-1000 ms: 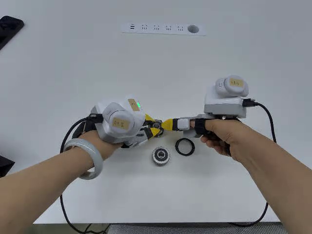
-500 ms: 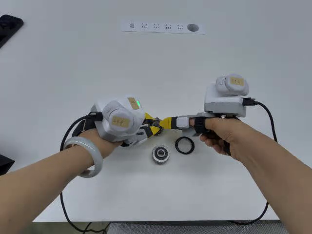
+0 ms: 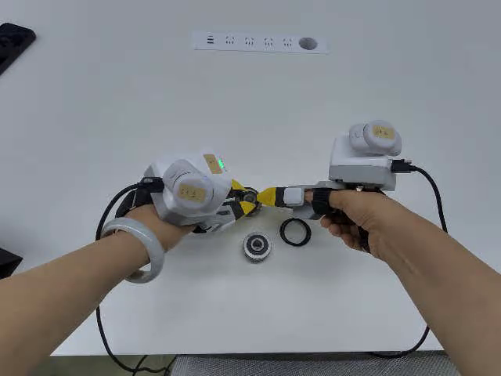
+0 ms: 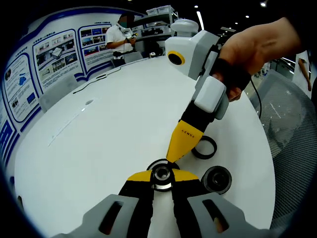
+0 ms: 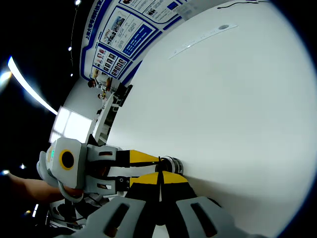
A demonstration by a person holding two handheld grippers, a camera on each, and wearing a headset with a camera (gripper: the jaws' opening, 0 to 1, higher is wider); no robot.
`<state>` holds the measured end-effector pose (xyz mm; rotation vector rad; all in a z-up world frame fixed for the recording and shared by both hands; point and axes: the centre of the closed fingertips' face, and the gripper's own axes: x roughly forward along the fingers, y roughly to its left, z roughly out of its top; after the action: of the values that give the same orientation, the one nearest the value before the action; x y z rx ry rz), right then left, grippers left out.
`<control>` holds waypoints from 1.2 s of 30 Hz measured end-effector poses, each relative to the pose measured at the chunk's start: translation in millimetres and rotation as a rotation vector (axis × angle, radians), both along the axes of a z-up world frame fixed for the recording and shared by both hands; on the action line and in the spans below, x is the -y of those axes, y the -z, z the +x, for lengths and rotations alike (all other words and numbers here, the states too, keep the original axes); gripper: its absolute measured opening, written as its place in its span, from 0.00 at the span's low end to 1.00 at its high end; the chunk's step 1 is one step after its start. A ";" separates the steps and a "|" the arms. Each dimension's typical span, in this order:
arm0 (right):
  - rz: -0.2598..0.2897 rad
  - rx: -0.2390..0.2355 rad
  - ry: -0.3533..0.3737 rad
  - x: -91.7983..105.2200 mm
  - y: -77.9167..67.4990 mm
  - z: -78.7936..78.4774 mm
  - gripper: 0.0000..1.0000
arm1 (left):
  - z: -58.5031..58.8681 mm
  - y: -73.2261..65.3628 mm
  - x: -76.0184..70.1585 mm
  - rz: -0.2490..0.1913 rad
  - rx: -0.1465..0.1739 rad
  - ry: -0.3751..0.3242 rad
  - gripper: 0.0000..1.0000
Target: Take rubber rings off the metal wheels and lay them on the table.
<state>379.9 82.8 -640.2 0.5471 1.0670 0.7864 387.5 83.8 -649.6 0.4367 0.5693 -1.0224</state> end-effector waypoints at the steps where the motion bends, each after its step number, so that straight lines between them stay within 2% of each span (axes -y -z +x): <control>1: -0.001 -0.001 0.002 0.2 0.5 0.1 0.02 | -0.7 0.2 -0.1 0.004 -0.001 0.004 0.15; 6: -0.004 0.000 0.014 0.7 1.5 1.7 0.02 | -2.8 -4.2 -1.0 -0.002 0.017 0.011 0.18; 8: -0.008 0.002 0.016 1.5 2.1 2.6 0.02 | -3.2 -7.0 -2.2 -0.018 0.024 0.008 0.21; 12: -0.010 0.000 0.019 1.7 2.6 3.0 0.02 | -4.2 -6.6 -8.4 -0.016 0.033 0.000 0.27; 19: -0.001 0.002 0.015 0.3 0.0 2.4 0.02 | -6.7 -1.8 -19.6 -0.016 0.023 -0.026 0.33; 26: 0.014 0.001 0.012 -1.8 -3.9 -1.0 0.02 | -6.8 -0.4 -26.8 -0.031 0.016 -0.057 0.43; 31: 0.026 0.003 0.012 -3.1 -7.0 -2.7 0.02 | -10.1 -2.4 -29.3 -0.063 0.006 -0.069 0.47; 33: 0.031 0.001 0.013 -3.1 -7.9 -4.0 0.02 | -11.9 -5.1 -29.0 -0.088 0.010 -0.065 0.49; 36: 0.052 -0.001 0.024 -2.6 -11.8 -5.7 0.02 | -13.0 -6.3 -30.2 -0.114 0.007 -0.070 0.57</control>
<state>374.2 85.4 -628.4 0.6034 1.0414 0.7943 374.5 114.0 -643.2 0.3176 0.5137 -0.9800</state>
